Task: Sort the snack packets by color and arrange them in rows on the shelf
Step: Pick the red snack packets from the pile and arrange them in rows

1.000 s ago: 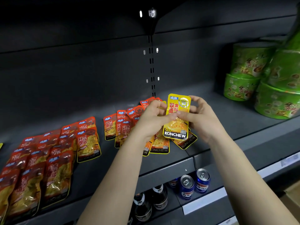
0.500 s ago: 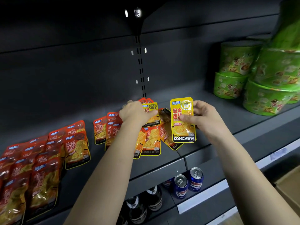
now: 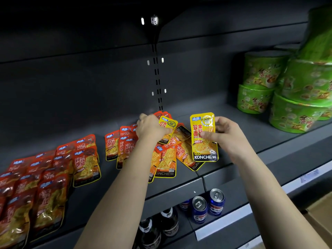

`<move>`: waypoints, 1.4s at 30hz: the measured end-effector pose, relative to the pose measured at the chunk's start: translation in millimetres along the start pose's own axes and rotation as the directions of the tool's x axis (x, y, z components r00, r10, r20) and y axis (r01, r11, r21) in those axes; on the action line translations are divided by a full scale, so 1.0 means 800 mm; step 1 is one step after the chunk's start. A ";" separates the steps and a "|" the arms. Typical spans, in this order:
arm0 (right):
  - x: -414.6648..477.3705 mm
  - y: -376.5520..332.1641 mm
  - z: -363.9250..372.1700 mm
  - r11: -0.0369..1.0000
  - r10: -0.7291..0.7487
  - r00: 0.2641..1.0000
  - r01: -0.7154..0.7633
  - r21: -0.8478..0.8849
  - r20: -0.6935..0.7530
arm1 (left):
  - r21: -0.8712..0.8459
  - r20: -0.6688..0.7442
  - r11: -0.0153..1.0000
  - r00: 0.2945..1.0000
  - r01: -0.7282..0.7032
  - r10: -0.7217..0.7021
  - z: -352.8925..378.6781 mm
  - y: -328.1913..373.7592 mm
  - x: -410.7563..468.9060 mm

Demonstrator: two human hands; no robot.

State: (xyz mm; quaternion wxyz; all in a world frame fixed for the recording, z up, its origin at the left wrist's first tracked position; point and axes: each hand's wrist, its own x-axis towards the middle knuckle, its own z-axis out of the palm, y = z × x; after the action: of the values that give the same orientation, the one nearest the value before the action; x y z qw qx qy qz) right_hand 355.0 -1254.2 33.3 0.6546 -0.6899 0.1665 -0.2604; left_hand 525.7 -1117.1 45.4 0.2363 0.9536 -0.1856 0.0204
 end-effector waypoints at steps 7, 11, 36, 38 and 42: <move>-0.003 -0.003 0.004 0.999 -0.008 1.000 0.009 -0.033 0.009 | -0.088 0.009 0.991 0.994 -0.105 0.106 -0.019 0.006 -0.018; -0.003 -0.012 0.010 0.993 -0.040 0.998 0.044 -0.111 0.039 | -0.048 -0.003 0.977 0.978 -0.209 0.209 -0.045 -0.011 -0.042; -0.121 -0.052 0.339 0.894 -0.152 0.756 0.379 -0.237 0.637 | 0.001 -0.303 0.981 0.935 0.195 -0.186 -0.255 -0.362 -0.318; -0.145 -0.052 0.379 0.883 -0.157 0.725 0.408 -0.234 0.671 | 0.037 -0.309 0.976 0.931 0.215 -0.194 -0.275 -0.393 -0.342; -0.188 -0.054 0.446 0.859 -0.148 0.686 0.446 -0.251 0.712 | 0.064 -0.267 0.972 0.942 0.226 -0.202 -0.306 -0.446 -0.379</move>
State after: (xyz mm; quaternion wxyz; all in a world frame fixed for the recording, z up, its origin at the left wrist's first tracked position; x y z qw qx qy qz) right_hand 434.4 -873.5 52.6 0.4596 -0.8739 -0.1470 -0.0591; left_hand 385.4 -608.1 65.7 0.2146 0.9672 -0.0473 0.1277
